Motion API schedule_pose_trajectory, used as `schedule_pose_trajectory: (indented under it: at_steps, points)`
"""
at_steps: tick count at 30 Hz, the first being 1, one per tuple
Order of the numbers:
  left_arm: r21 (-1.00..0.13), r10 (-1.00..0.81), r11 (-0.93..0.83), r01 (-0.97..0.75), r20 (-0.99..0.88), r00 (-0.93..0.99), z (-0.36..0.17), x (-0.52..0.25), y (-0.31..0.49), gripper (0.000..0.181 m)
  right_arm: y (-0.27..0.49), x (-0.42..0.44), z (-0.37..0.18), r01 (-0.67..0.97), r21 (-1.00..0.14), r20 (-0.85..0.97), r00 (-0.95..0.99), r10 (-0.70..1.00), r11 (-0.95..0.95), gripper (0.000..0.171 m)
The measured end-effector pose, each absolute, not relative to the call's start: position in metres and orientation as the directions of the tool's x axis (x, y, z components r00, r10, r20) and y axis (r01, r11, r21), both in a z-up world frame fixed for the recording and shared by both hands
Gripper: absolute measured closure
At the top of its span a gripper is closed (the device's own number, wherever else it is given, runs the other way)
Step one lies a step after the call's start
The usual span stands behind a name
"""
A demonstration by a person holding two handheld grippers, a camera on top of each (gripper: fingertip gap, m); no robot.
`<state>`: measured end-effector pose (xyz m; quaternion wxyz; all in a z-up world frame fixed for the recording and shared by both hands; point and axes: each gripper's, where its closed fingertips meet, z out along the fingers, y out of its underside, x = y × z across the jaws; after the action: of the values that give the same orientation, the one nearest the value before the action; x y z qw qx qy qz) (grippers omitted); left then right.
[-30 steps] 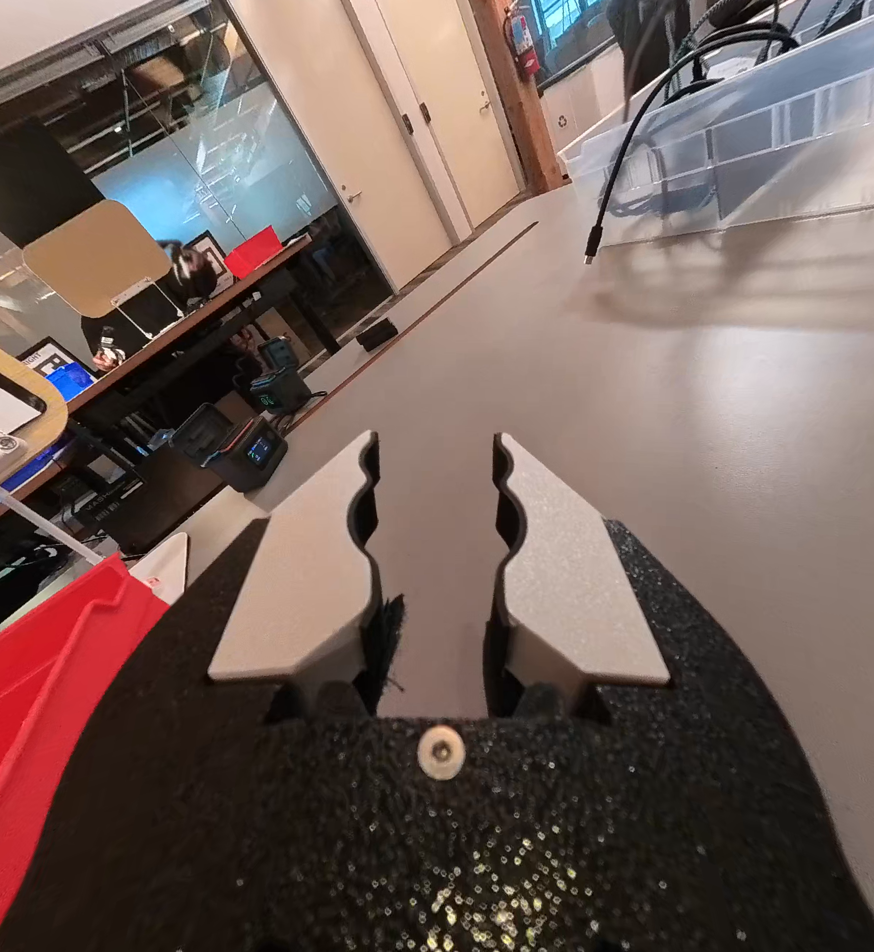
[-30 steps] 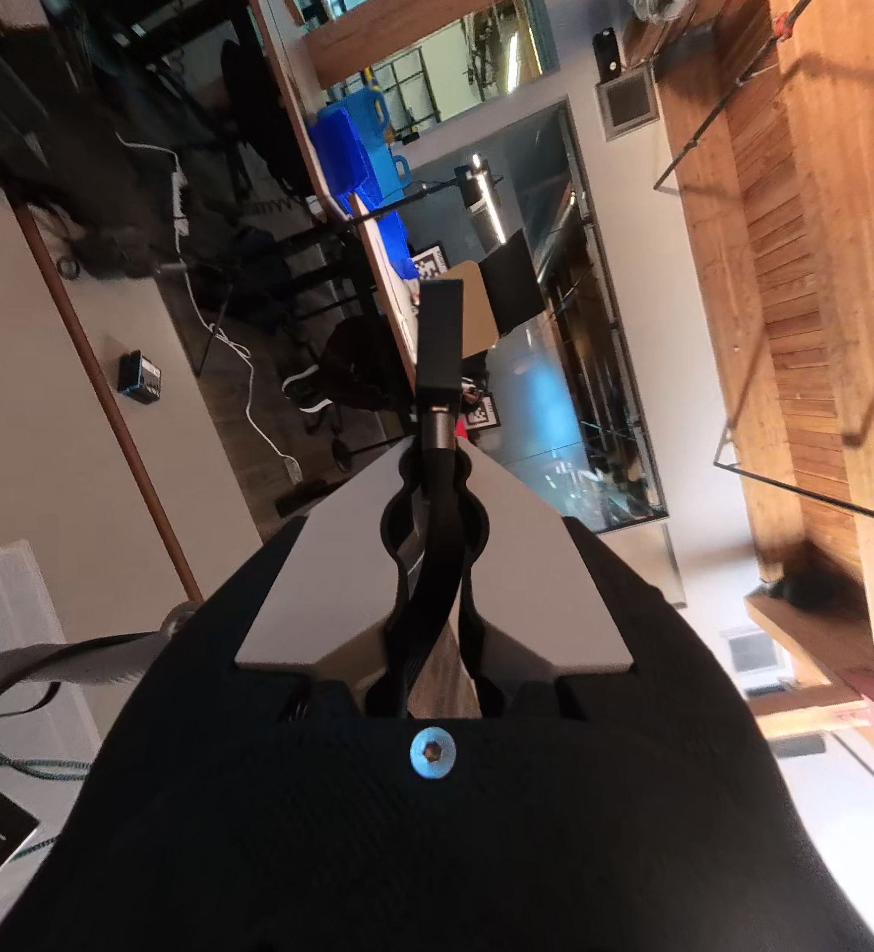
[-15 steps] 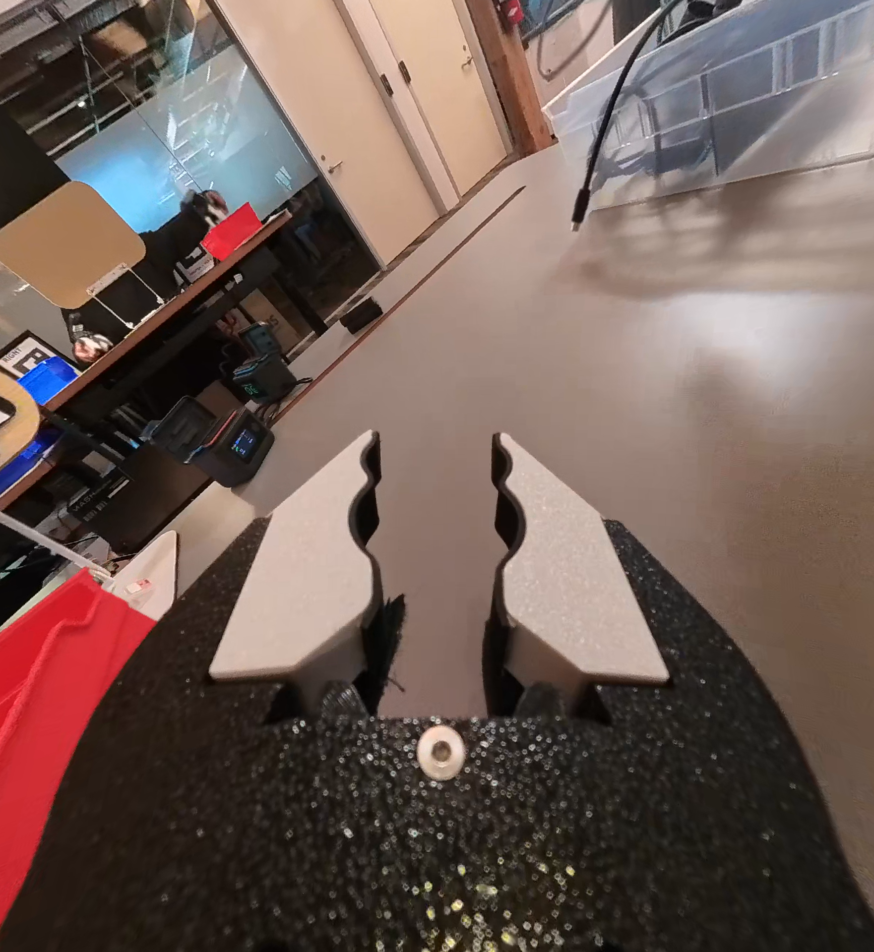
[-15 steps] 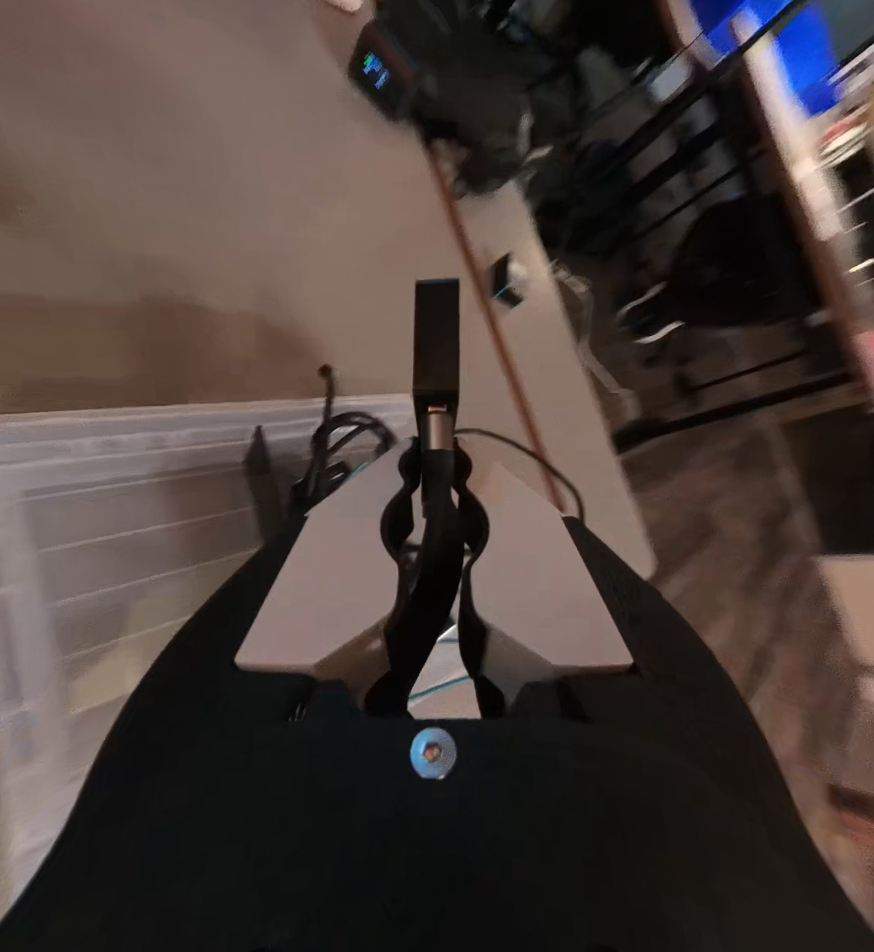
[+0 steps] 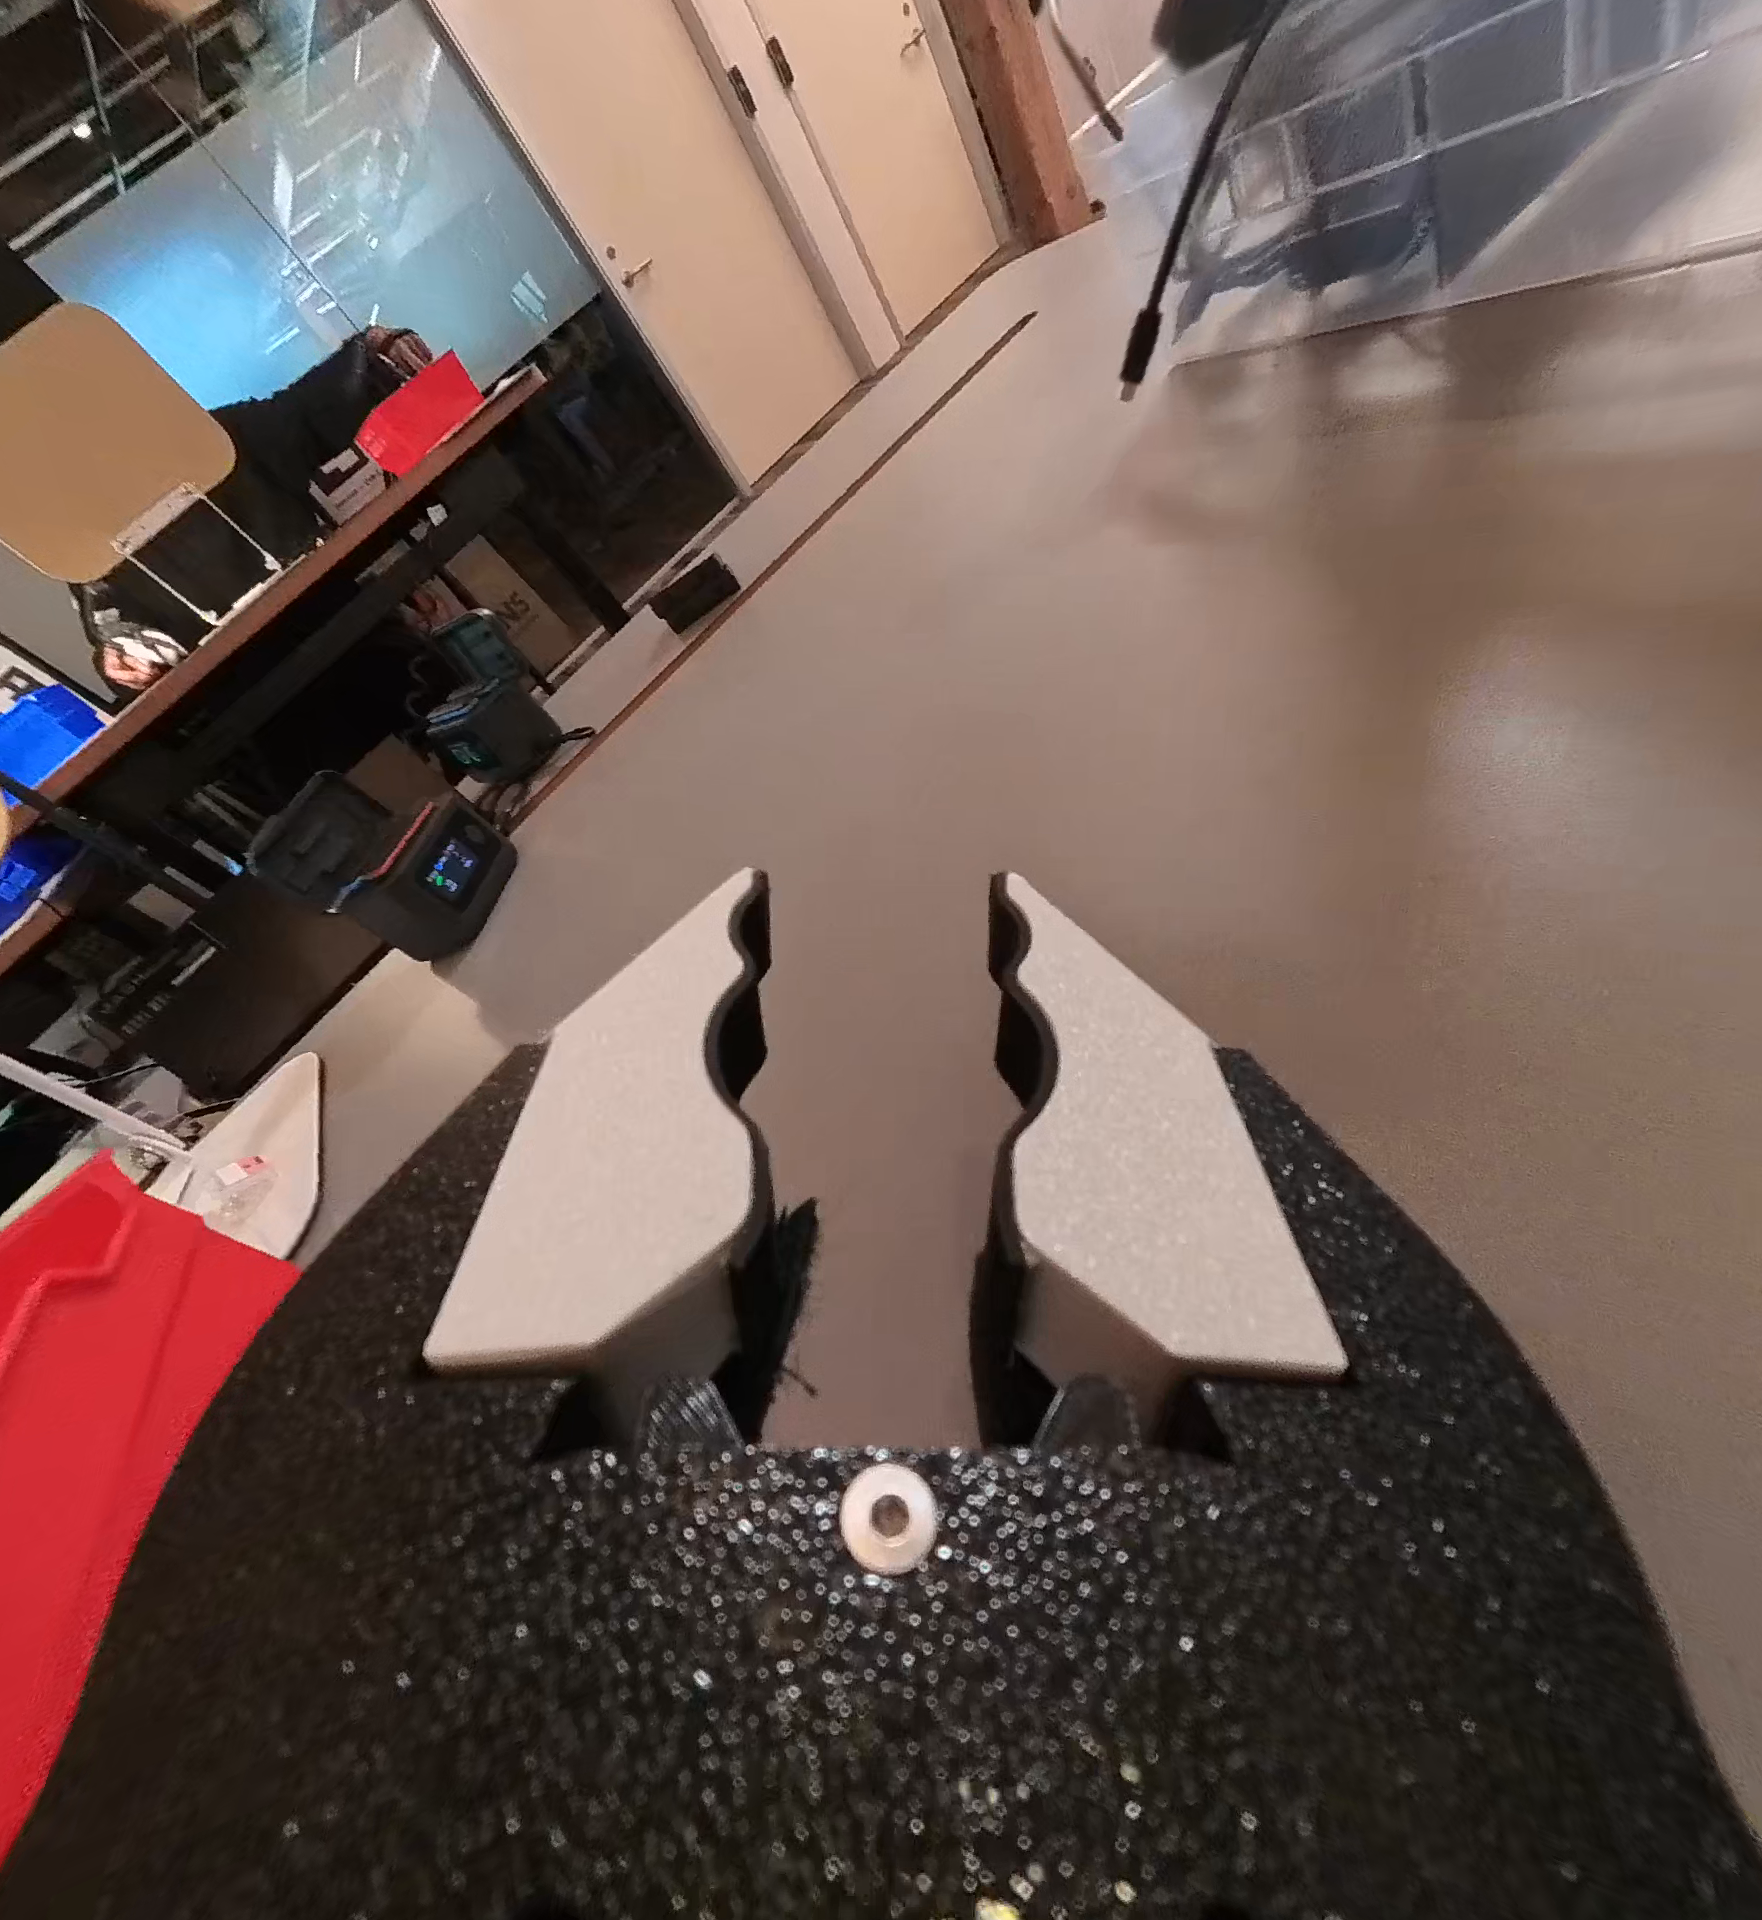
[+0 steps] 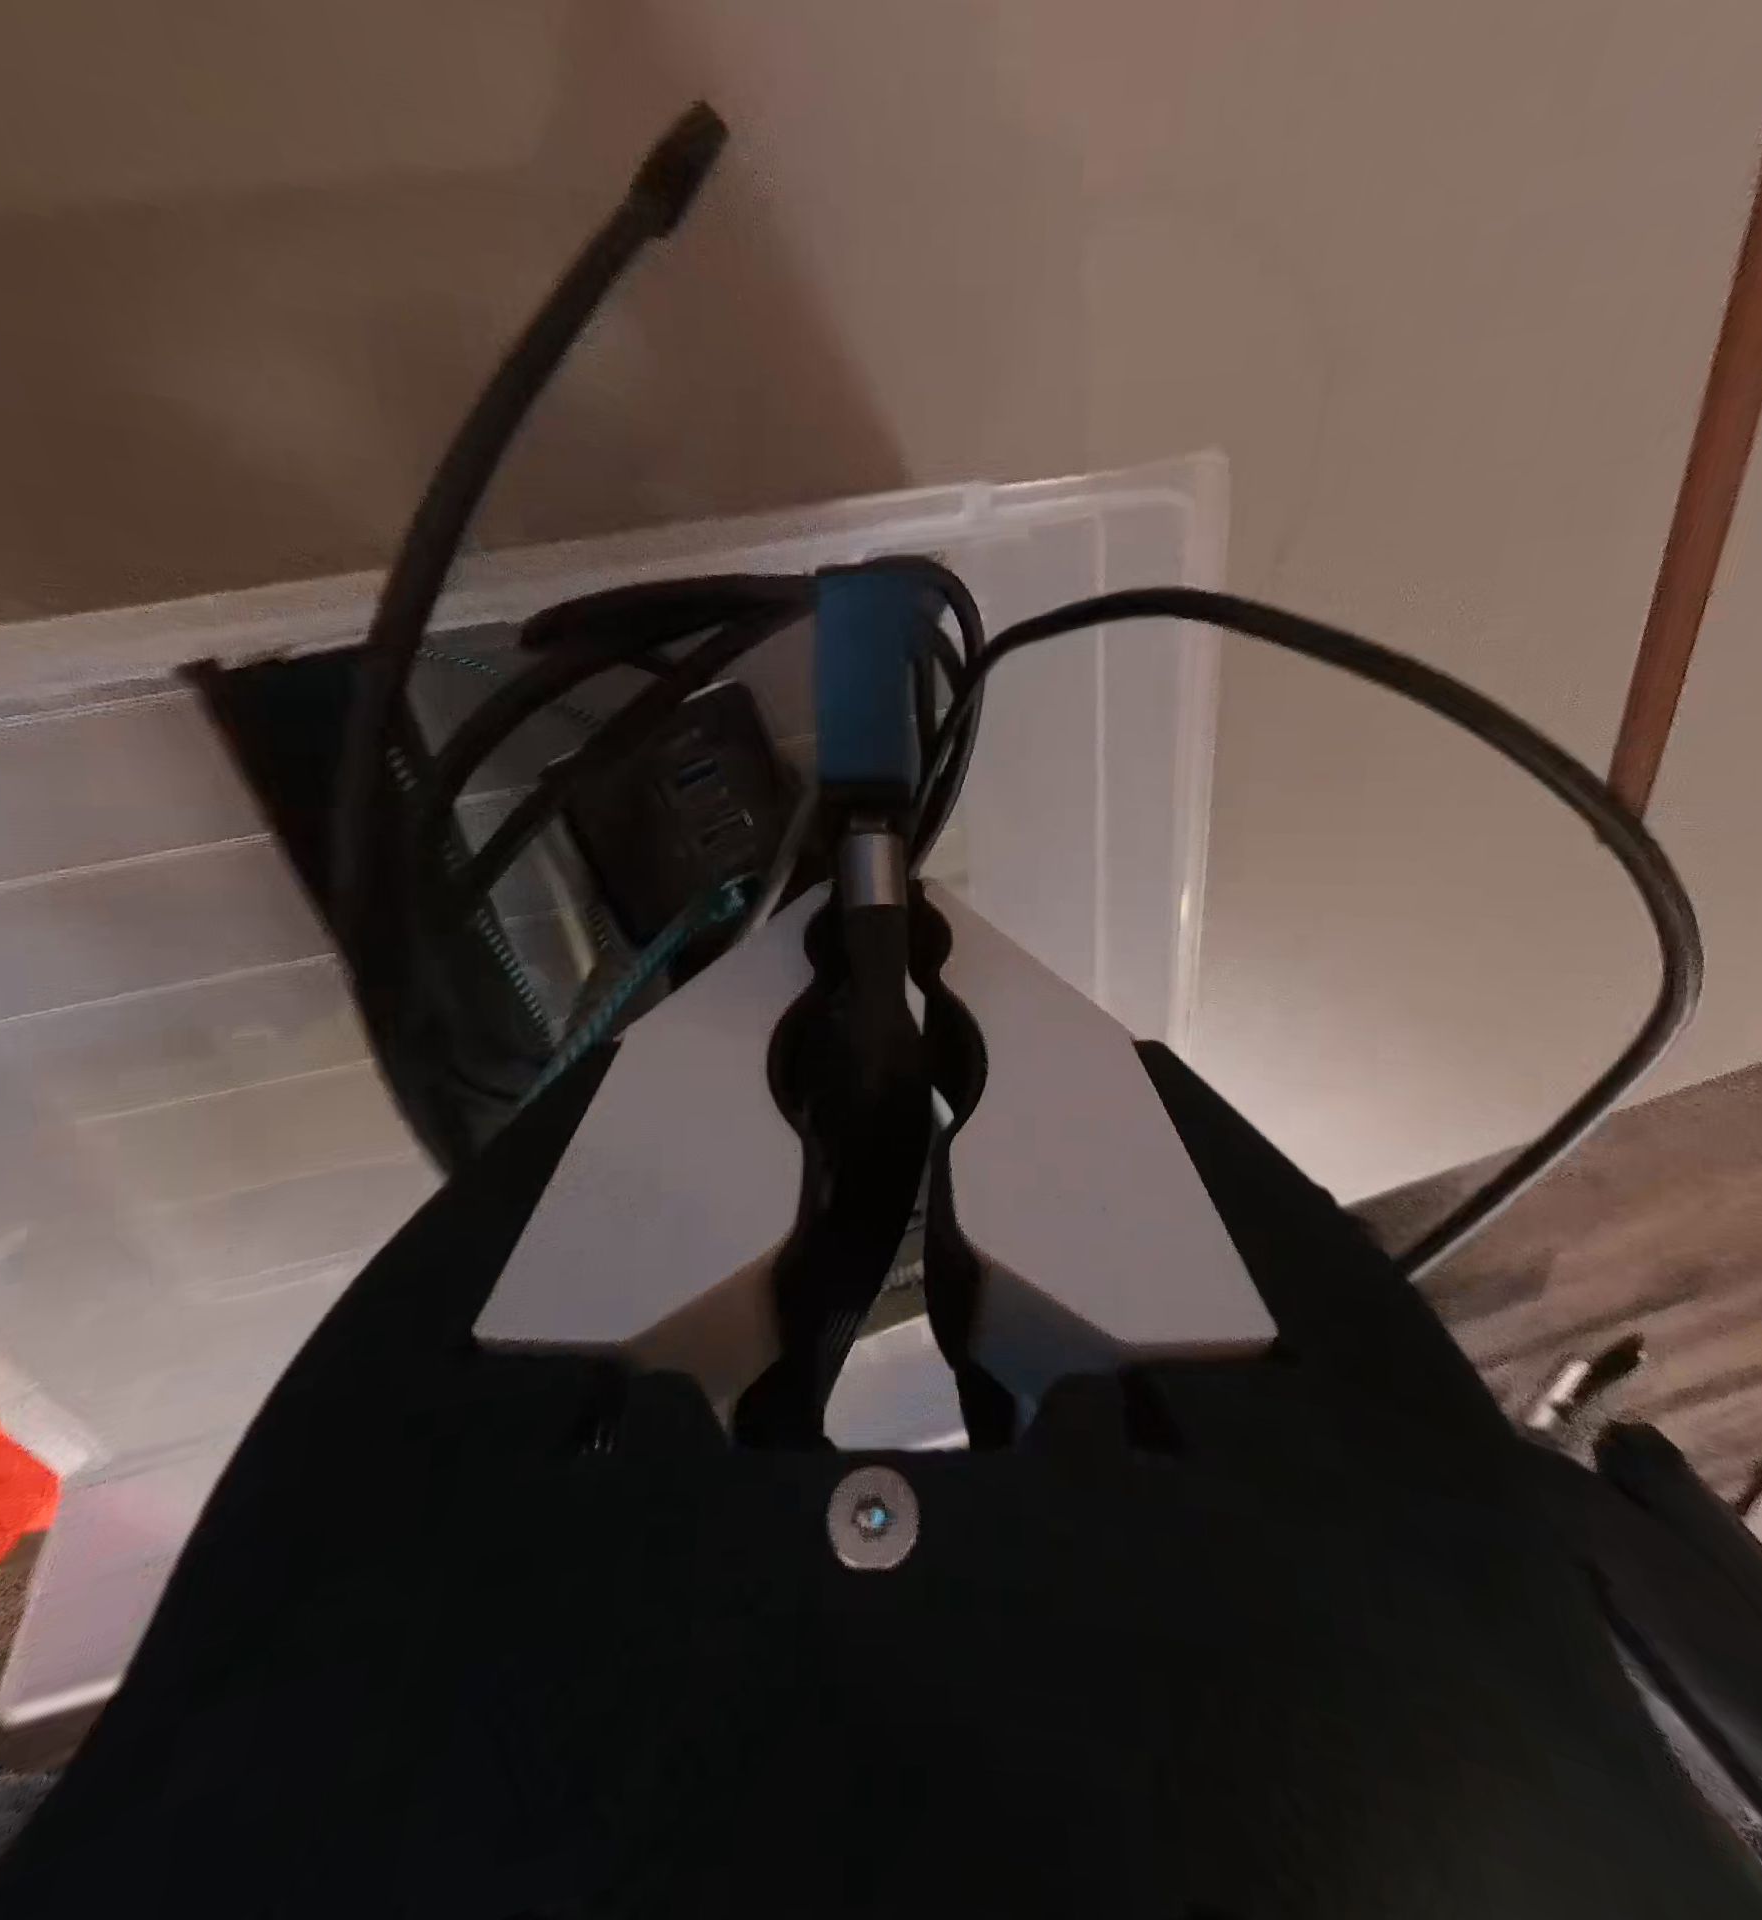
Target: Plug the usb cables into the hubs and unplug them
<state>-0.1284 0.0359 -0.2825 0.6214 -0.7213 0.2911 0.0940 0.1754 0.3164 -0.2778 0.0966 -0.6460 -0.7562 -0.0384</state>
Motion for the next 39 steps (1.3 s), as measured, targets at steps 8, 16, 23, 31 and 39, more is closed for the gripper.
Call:
schedule_pose_trajectory:
  at_steps: [8, 16, 23, 31, 39]
  points:
    - [-0.861, -0.320, -0.073, -0.503, -0.458, 0.830, -0.284, -0.129, 0.035, 0.141, 0.323, 0.177, -0.280, 1.000, -0.021, 0.208, -0.003, 0.978, 0.008, 0.134]
    - [-0.901, -0.314, -0.067, -0.429, -0.389, 0.866, -0.277, -0.133, 0.032, 0.140, 0.324, 0.179, -0.174, 0.873, -0.485, 0.422, 0.280, 0.862, -0.047, 0.094]
    - [-0.931, -0.253, -0.048, -0.362, -0.340, 0.906, -0.265, -0.145, 0.029, 0.132, 0.260, 0.224, -0.068, 0.574, -0.813, 0.540, 0.685, 0.488, 0.094, 0.078]
    - [-0.938, -0.194, -0.064, -0.340, -0.322, 0.927, -0.259, -0.156, 0.027, 0.113, 0.163, 0.265, -0.127, 0.382, -0.910, 0.408, 0.896, 0.178, 0.162, 0.093]
    - [-0.939, 0.038, -0.237, -0.248, -0.264, 0.964, -0.214, -0.198, -0.017, 0.057, 0.168, 0.315, -0.169, 0.368, -0.924, 0.363, 0.929, 0.070, -0.101, 0.093]
